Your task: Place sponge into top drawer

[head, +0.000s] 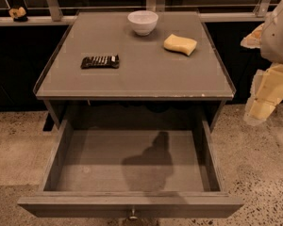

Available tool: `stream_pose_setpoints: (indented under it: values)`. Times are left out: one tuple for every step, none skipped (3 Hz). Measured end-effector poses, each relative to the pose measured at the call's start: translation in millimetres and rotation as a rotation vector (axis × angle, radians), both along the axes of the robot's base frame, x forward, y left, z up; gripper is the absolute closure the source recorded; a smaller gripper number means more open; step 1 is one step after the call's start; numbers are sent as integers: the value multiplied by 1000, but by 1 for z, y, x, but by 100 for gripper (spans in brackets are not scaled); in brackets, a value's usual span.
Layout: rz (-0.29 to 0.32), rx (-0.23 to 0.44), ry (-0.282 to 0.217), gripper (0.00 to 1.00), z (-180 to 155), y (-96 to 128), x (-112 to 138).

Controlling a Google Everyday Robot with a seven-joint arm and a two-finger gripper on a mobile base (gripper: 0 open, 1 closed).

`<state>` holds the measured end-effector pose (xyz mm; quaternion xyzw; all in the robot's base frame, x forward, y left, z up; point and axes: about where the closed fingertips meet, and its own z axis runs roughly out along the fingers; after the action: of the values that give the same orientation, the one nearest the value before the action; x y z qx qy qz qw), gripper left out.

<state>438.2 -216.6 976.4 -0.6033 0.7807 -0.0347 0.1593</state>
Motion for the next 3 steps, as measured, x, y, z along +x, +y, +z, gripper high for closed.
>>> stream_pose_setpoints:
  values:
    - [0, 0, 0, 0, 0, 0, 0]
    - [29, -1, 4, 0, -1, 4, 11]
    - [107, 23, 17, 0, -8, 14, 49]
